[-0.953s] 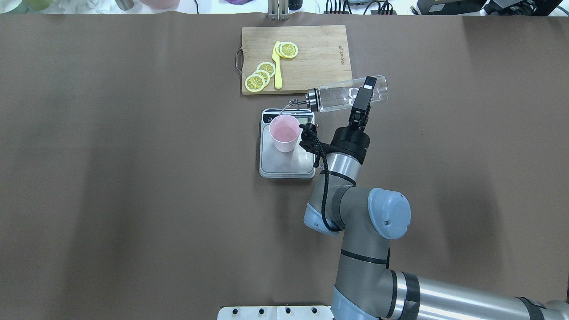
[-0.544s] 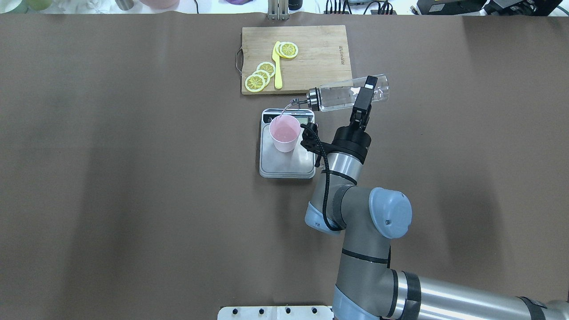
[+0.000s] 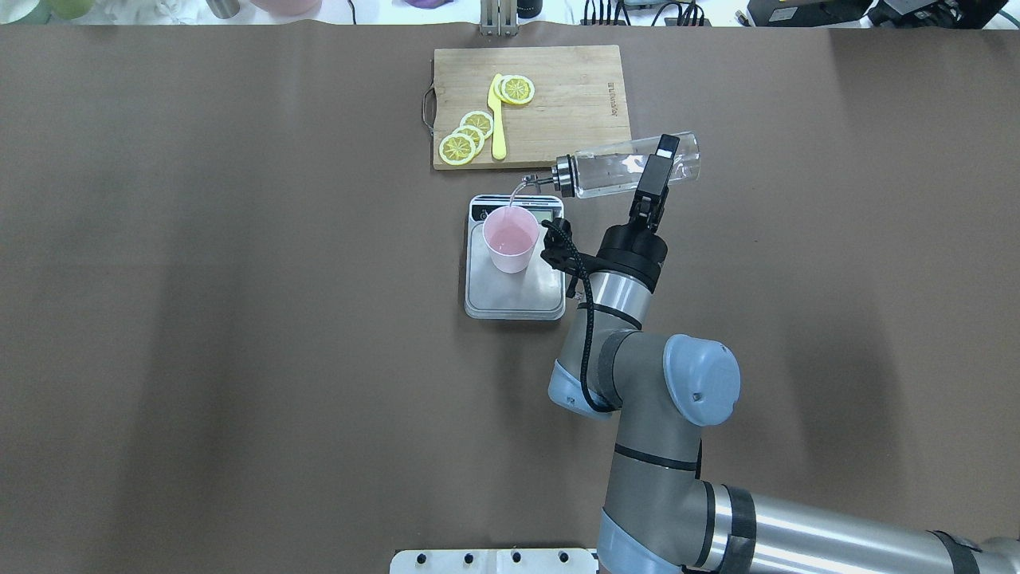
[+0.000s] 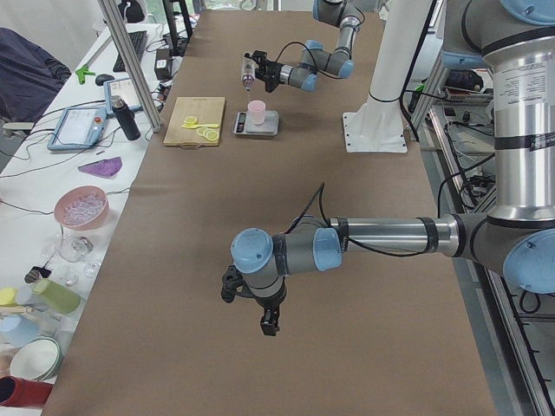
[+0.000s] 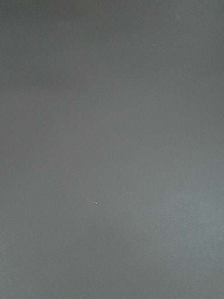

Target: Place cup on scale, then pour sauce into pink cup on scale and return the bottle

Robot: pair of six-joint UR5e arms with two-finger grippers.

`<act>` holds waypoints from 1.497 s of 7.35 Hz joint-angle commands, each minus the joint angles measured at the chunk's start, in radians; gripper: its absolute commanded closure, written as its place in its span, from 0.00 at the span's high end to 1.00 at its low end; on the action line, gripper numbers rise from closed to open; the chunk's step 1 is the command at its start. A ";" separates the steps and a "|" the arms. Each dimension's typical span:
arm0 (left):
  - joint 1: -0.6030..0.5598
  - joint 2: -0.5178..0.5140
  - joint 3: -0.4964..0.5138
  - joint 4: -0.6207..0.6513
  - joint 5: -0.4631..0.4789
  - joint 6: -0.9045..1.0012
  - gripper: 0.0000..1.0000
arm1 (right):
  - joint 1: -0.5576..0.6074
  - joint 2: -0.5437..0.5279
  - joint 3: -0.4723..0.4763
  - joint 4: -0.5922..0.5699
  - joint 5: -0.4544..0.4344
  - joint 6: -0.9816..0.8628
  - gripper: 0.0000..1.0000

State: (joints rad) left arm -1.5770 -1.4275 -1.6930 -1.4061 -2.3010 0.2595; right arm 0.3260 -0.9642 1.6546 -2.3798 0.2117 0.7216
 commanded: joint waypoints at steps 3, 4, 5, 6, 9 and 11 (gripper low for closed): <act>0.000 -0.001 -0.022 -0.001 -0.002 0.001 0.98 | -0.002 -0.001 0.005 0.005 0.049 0.143 0.00; 0.000 -0.001 -0.024 -0.001 -0.002 0.001 0.98 | -0.004 -0.001 0.007 0.007 0.072 0.180 0.00; 0.000 -0.001 -0.024 -0.001 -0.002 0.000 0.98 | -0.005 -0.002 0.007 0.007 0.104 0.235 0.00; 0.000 -0.001 -0.027 -0.001 -0.002 0.000 0.98 | -0.002 -0.004 0.022 0.007 0.129 0.239 0.00; 0.000 -0.001 -0.050 -0.001 -0.002 0.000 0.98 | -0.001 -0.079 0.242 0.008 0.305 0.246 0.00; 0.000 -0.001 -0.062 -0.001 -0.002 0.000 0.98 | 0.033 -0.090 0.299 0.010 0.403 0.257 0.00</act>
State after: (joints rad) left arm -1.5769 -1.4281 -1.7461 -1.4067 -2.3025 0.2592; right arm 0.3391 -1.0415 1.9085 -2.3712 0.5493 0.9701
